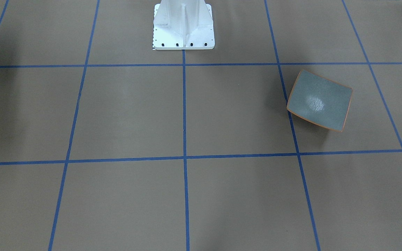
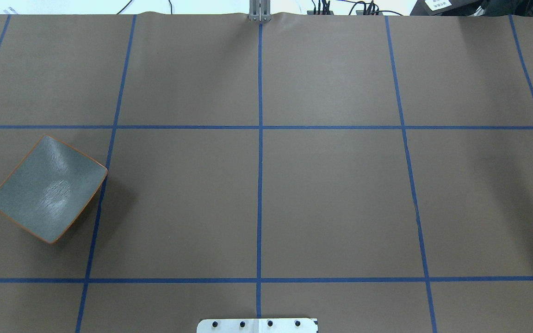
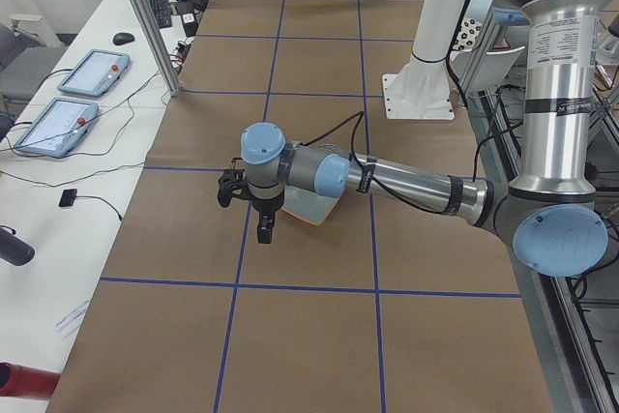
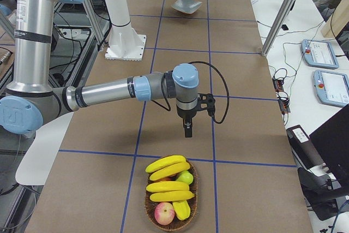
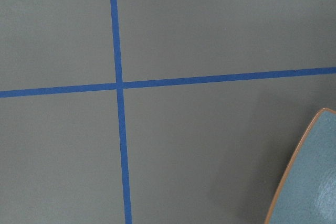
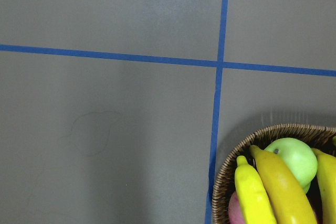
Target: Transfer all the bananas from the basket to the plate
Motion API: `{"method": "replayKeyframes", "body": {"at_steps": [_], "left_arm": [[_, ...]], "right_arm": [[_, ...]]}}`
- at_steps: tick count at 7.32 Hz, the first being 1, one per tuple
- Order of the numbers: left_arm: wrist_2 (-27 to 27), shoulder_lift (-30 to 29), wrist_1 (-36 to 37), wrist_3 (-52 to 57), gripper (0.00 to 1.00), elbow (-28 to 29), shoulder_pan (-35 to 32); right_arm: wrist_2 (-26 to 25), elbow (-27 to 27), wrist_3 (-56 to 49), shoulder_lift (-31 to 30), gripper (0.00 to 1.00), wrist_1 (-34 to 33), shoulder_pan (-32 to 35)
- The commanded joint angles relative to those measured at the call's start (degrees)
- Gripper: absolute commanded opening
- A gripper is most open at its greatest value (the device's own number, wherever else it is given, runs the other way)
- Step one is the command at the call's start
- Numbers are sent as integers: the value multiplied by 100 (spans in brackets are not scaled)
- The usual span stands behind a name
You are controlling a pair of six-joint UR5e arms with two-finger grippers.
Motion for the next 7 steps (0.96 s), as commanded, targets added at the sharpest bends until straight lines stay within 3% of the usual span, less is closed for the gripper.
{"method": "replayKeyframes", "body": {"at_steps": [1,7], "left_arm": [[-4,74,-302,-165,100,-75,15],[-48,93,-498,-367,99,-93,24]], "right_arm": [[-35,-14,-61,-22,100,22,5],[9,-57,-52,-145,100,101,-4]]}}
